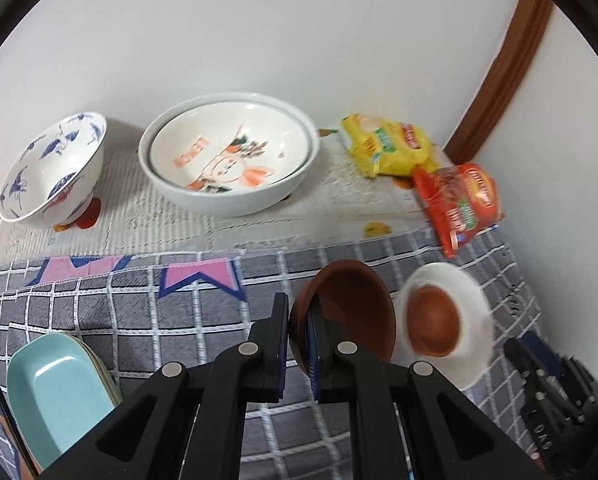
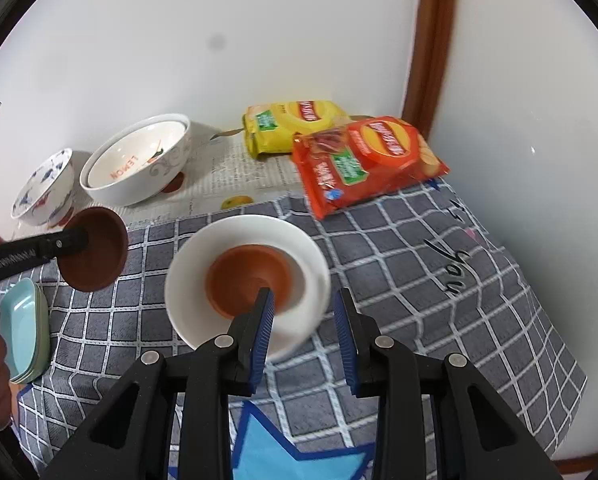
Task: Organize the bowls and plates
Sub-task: 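Lower the left gripper's brown saucer into the white bowl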
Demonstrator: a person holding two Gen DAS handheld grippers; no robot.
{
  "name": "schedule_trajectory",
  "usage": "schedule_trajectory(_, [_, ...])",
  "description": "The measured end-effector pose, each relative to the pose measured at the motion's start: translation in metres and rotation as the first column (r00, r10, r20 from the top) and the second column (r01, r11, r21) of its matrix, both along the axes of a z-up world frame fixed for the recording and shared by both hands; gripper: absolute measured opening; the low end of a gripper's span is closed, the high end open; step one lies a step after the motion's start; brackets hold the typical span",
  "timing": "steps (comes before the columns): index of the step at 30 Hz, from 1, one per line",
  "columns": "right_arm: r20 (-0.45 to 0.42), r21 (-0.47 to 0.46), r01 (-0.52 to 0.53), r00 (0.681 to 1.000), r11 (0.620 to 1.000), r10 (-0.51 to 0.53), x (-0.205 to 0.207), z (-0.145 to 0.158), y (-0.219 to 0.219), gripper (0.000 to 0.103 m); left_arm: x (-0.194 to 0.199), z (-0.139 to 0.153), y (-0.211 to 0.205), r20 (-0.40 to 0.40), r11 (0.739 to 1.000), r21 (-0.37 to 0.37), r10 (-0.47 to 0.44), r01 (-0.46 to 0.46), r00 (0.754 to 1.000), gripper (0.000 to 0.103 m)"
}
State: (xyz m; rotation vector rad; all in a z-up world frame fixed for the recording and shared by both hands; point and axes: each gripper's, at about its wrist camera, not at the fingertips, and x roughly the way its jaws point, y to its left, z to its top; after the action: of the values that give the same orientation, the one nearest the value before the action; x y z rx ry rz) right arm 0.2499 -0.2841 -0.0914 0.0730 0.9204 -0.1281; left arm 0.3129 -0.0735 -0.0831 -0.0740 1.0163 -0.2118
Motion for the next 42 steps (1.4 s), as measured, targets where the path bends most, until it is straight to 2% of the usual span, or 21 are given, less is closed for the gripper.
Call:
schedule_trajectory(6, [0.012,0.022,0.028,1.000,0.999,-0.028,-0.019,0.003,-0.027,0.031,-0.011,0.012,-0.034,-0.001,0.999,-0.016,-0.044,0.044,0.999,0.009])
schedule_trajectory(18, [0.002,0.050,0.108,0.994,0.993,-0.108,-0.043,-0.005,-0.076,0.031,-0.018,0.000,-0.082,-0.027,0.995,-0.004,-0.099,0.099,0.995,0.009])
schedule_trajectory(29, [-0.021,0.071,0.120,0.993,0.990,-0.119,-0.045,-0.020,-0.089,0.031,-0.007,-0.015,-0.093,-0.054,0.995,0.005,-0.102,0.102,0.993,0.009])
schedule_trajectory(42, [-0.054,0.074,0.125,0.991,0.989,-0.122,-0.043,-0.031,-0.092,0.031,0.002,-0.029,-0.093,-0.084,0.995,-0.026,-0.099,0.097,0.992,0.009])
